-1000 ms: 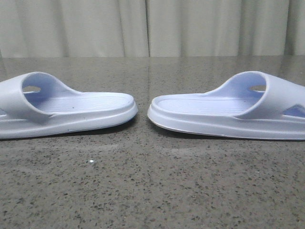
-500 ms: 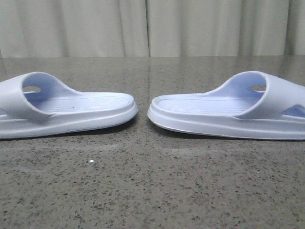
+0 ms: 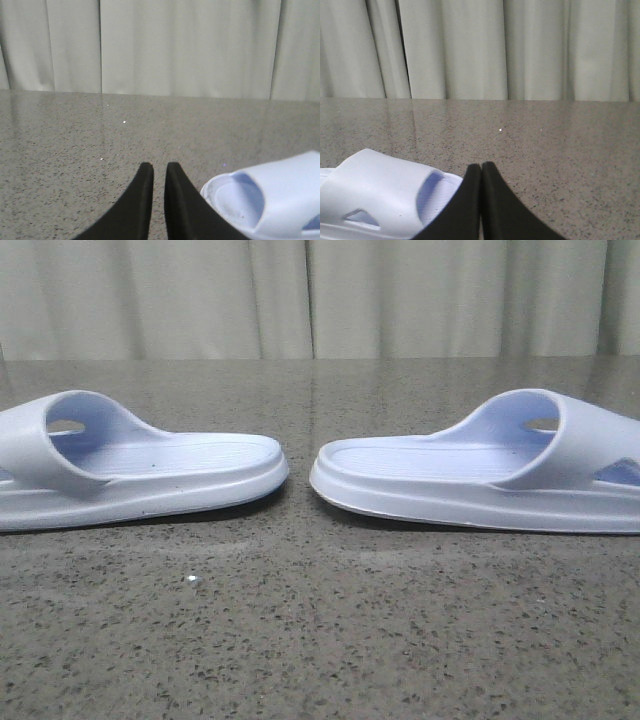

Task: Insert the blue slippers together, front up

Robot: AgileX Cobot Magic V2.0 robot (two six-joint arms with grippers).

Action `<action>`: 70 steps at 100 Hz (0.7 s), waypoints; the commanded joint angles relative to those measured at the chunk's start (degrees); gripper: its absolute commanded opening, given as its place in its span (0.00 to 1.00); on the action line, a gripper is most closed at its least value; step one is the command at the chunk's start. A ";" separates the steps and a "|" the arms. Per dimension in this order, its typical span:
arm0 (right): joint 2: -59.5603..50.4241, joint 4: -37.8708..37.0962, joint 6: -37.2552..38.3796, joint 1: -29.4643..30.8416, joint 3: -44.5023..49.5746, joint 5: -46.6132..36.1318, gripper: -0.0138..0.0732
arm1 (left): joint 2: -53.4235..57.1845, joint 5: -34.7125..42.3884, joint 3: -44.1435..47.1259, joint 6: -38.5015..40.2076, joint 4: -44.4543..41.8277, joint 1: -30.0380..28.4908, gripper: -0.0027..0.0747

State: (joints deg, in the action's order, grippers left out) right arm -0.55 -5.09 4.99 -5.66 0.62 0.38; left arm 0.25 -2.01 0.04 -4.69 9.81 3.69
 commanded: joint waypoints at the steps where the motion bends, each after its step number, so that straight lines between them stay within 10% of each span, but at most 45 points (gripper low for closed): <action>1: -1.24 3.51 -0.20 0.24 -1.36 -0.74 0.04 | 1.67 5.13 -0.65 0.64 9.12 -0.09 0.05; 70: 19.82 4.67 -0.20 0.24 -27.35 19.27 0.06 | -28.50 -23.17 -31.19 3.21 20.90 -0.09 0.05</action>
State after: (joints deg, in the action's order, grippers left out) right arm 15.89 0.00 4.99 -5.66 -23.59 22.66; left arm -23.84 -25.61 -26.87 -2.10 29.55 3.69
